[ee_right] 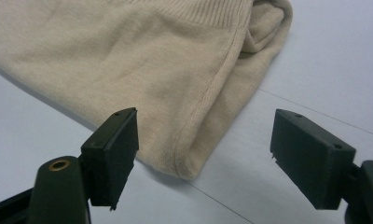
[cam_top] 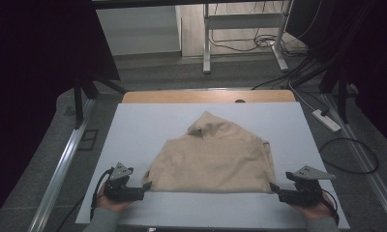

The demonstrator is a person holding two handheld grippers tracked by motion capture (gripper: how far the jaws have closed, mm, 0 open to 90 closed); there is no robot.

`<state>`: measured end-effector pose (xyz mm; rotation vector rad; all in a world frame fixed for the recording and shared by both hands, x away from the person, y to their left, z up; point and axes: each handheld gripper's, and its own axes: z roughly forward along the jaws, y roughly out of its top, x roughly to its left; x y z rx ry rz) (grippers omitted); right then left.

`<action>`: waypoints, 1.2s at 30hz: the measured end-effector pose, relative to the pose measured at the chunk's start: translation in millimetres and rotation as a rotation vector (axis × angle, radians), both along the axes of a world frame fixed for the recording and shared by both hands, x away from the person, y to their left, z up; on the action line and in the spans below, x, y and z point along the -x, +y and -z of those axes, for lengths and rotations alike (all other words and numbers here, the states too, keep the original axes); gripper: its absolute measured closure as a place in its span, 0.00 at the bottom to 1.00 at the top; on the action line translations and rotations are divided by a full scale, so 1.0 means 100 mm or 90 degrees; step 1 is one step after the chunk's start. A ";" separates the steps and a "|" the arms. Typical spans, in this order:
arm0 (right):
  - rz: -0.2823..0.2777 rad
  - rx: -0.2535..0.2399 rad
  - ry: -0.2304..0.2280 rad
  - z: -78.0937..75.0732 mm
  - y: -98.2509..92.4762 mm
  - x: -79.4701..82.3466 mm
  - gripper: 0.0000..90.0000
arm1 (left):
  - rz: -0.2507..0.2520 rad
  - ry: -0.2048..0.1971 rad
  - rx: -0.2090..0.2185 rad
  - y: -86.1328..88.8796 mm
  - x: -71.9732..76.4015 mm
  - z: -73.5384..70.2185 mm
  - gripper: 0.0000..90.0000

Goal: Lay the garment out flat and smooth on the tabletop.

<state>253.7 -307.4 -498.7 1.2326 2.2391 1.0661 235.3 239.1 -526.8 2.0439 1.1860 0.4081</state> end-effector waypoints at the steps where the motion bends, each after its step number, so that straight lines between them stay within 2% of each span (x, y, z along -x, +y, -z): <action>1: 0.001 0.001 0.001 0.00 0.00 0.00 0.26 | 0.001 -0.001 0.000 0.00 0.00 0.00 0.10; 7: 0.001 0.003 0.001 0.00 0.00 0.01 0.27 | 0.004 -0.005 0.001 -0.01 0.01 -0.01 0.10; 15: 0.007 0.013 0.022 0.02 0.00 0.00 0.28 | 0.007 -0.003 0.002 -0.01 0.00 0.00 0.10; 21: 0.003 0.013 0.019 0.00 0.02 0.01 0.28 | 0.008 -0.003 0.000 -0.02 -0.02 0.00 0.10; 32: -0.032 0.035 0.016 -0.18 0.21 -0.05 0.28 | 0.020 0.000 -0.003 -0.06 -0.04 0.00 0.10; 33: -0.045 0.043 0.022 -0.23 0.28 -0.09 0.28 | 0.022 0.002 -0.005 -0.07 -0.05 0.01 0.10; 36: -0.053 0.045 0.029 -0.25 0.32 -0.12 0.29 | 0.023 0.004 -0.006 -0.07 -0.05 0.01 0.10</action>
